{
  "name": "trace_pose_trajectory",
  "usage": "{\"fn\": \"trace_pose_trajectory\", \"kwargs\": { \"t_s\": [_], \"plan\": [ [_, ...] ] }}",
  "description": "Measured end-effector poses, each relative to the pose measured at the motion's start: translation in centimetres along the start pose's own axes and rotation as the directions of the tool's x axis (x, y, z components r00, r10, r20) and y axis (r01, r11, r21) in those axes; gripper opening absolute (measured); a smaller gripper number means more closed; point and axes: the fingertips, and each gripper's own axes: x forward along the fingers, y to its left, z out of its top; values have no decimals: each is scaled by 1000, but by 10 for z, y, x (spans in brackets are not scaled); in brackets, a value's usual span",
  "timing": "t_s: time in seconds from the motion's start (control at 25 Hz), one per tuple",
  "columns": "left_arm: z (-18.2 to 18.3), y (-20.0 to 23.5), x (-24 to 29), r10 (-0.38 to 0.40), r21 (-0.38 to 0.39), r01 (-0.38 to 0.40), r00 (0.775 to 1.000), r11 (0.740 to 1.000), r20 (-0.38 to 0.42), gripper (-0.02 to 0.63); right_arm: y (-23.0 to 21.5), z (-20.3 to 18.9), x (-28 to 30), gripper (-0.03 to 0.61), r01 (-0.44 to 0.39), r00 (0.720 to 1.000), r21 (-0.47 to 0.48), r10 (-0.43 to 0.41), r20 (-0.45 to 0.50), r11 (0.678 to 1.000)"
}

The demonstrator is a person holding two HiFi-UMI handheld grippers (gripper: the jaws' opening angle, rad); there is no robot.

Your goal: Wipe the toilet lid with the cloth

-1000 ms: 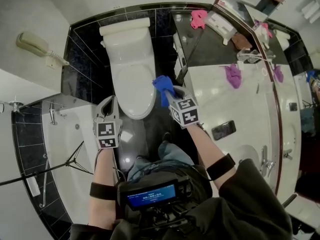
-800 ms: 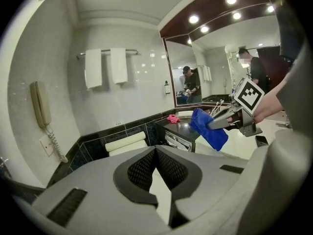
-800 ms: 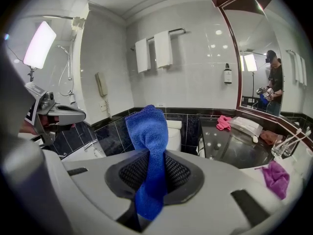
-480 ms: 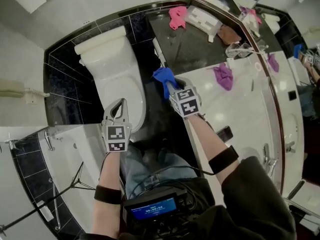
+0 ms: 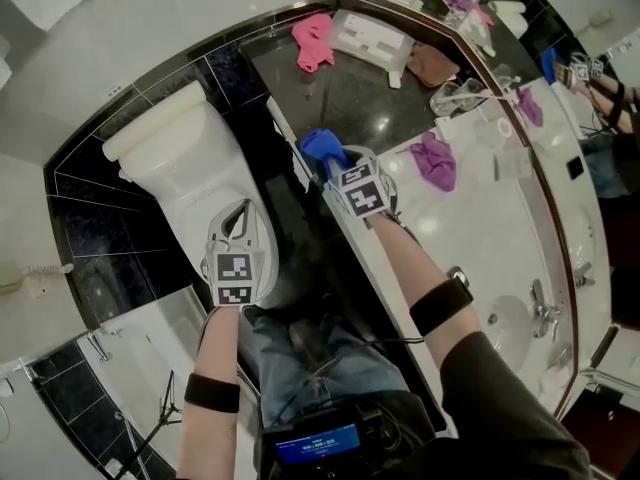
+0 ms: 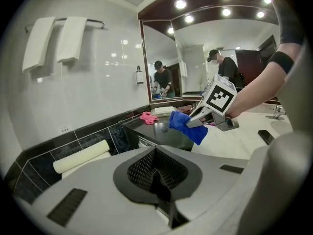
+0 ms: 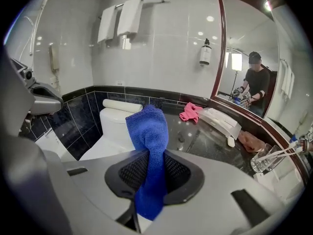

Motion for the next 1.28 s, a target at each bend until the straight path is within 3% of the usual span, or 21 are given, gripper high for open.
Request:
{"fn": "trace_pose_trajectory", "kwargs": {
  "t_s": [0.44, 0.6, 0.8, 1.28],
  "plan": [
    [-9, 19, 30, 19, 1, -19, 1000, 1000, -22, 2, -25, -21, 70, 125, 0, 996, -45, -4, -87, 999],
    [-13, 21, 24, 32, -6, -32, 999, 999, -25, 2, -24, -29, 80, 219, -13, 993, -59, 6, -115, 998],
    [-18, 21, 15, 52, -8, -52, 998, 999, -24, 2, -31, -43, 86, 291, 15, 990, -64, -24, -140, 998],
    [-23, 30, -30, 119, -37, -120, 992, 992, -35, 2, -15, -15, 51, 293, 14, 997, -81, -21, -80, 997]
  ]
}}
